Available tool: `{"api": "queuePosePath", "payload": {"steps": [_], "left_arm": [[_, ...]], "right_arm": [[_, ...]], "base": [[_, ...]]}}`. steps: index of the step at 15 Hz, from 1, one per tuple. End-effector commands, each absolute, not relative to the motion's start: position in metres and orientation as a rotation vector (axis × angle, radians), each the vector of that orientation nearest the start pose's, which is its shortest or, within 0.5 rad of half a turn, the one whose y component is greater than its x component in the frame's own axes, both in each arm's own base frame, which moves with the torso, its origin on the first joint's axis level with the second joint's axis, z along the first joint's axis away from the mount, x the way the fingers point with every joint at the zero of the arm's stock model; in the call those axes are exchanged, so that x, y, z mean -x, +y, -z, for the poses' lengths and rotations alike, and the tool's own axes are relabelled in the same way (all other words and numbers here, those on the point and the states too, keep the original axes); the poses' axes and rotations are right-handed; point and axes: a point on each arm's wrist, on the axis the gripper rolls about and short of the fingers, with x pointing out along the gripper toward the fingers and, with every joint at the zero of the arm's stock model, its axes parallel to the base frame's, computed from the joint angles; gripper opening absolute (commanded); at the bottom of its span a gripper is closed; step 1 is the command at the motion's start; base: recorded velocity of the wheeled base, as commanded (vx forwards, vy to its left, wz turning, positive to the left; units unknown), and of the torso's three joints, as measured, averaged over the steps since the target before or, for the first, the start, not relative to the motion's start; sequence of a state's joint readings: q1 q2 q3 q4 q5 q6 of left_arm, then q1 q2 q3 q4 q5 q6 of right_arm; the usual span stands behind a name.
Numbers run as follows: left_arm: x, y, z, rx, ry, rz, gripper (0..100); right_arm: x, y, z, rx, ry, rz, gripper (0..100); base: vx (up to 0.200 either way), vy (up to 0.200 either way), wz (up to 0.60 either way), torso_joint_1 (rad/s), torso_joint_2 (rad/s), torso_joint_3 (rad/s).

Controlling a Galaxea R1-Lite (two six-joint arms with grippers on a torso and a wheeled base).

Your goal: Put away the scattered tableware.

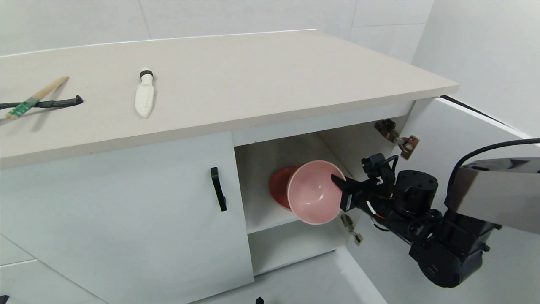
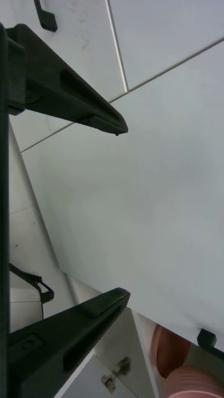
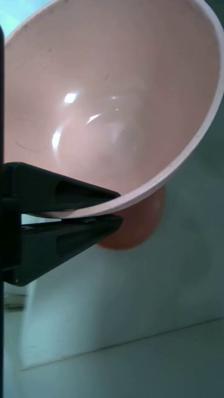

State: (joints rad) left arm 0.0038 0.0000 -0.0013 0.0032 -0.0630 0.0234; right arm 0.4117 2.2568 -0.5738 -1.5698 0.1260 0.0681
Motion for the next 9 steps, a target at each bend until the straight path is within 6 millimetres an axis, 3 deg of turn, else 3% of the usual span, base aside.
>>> {"api": "queuePosePath", "payload": {"steps": [1,4,9], "left_arm": [[0.023,-0.002,-0.076,-0.023,0.005,0.058,100],[0.023,-0.002,-0.076,-0.023,0.005,0.058,100],[0.023,-0.002,-0.076,-0.012,0.006,0.058,100]], "right_arm": [[-0.329,0.146,-0.037,-0.054,0.101,-0.535,0],[-0.339,0.152,-0.031,-0.056,0.089,-0.542,0],[-0.355,0.157,-0.038,-0.059,0.066,-0.54,0]], "base": [[0.0,0.0,0.0,0.0,0.0,0.0],[0.0,0.0,0.0,0.0,0.0,0.0],[0.0,0.0,0.0,0.0,0.0,0.0]]}}
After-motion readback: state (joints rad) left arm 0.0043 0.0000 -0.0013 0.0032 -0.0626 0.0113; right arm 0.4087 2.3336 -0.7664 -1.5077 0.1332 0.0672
